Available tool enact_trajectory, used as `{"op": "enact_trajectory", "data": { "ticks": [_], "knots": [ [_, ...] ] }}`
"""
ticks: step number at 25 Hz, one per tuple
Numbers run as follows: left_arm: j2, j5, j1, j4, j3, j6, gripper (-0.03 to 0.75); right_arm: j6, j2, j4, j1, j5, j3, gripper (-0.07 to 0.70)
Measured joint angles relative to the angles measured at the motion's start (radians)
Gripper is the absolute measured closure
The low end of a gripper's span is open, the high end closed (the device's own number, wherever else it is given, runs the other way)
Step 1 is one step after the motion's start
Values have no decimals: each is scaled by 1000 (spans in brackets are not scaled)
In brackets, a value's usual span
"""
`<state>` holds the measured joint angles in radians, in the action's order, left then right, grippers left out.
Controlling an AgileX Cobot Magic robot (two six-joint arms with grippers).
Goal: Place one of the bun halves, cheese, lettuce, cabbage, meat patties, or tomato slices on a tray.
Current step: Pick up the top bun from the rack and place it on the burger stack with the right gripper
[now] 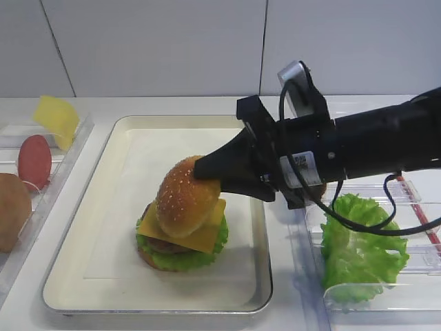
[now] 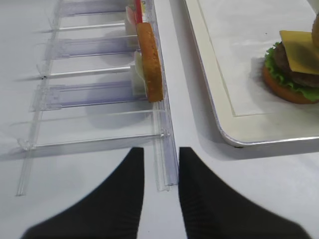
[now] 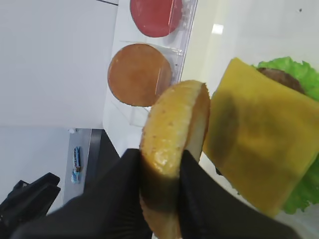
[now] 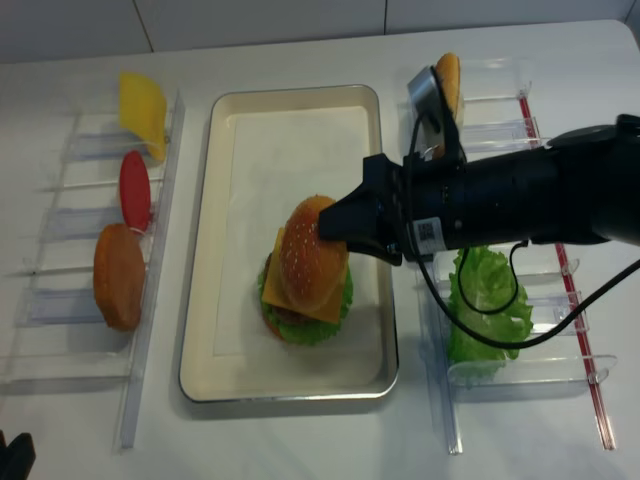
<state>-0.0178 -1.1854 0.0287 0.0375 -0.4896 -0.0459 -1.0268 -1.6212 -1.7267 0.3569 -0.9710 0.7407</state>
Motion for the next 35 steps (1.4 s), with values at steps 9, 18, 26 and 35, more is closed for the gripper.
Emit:
{"op": "enact_trajectory", "data": {
  "ticks": [9, 18, 26, 35],
  "knots": [
    [0, 0, 0, 0, 0, 0, 537, -31, -27, -4, 69, 24, 64, 411],
    [0, 0, 0, 0, 0, 0, 537, -31, -84, -8, 78, 59, 79, 411],
    [0, 0, 0, 0, 0, 0, 537, -42, -84, -16, 78, 88, 80, 411],
    [0, 0, 0, 0, 0, 0, 537, -33, -84, 5, 78, 118, 82, 411]
  ]
}}
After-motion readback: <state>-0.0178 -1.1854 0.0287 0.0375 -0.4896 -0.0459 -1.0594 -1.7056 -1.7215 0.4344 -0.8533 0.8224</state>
